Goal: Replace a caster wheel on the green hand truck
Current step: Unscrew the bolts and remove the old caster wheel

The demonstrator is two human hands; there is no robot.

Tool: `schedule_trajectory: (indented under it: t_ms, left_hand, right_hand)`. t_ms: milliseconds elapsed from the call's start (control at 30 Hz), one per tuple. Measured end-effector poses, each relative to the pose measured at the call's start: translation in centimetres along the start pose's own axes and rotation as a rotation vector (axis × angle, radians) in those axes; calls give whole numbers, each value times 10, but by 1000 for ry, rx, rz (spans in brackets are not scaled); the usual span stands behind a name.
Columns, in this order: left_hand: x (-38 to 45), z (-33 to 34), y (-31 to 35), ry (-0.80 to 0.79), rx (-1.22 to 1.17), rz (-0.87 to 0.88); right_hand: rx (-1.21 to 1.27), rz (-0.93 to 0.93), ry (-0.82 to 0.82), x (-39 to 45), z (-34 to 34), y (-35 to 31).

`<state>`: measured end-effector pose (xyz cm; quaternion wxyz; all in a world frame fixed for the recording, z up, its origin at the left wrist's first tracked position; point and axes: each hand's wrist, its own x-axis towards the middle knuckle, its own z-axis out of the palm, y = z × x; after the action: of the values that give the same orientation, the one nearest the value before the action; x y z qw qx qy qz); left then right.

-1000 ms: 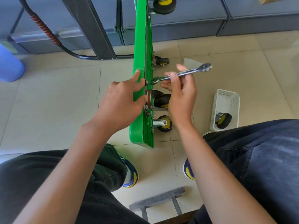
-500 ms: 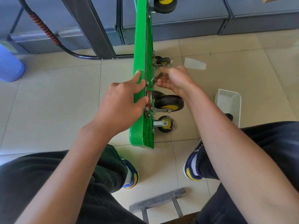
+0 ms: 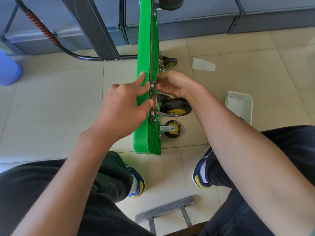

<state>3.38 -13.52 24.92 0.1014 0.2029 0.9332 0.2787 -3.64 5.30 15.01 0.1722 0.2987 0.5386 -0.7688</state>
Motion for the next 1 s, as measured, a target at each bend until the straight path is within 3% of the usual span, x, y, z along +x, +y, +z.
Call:
schedule_trajectory:
  t_ms: [233,367,633,1000]
  left_hand:
    - [0,1,-2,-1,-13,-5]
    - [1,1,-1,0,2,1]
    - [1,0,-2,7,16,17]
    - [1,1,-1,12,24,21]
  right_hand:
    - [-8,-48,-35,-4,3,-7]
    - [-69,-147,29,-6,7,-9]
    - [-433,-558,177,-24,13,-14]
    - [-466,-928,340,-79,17,22]
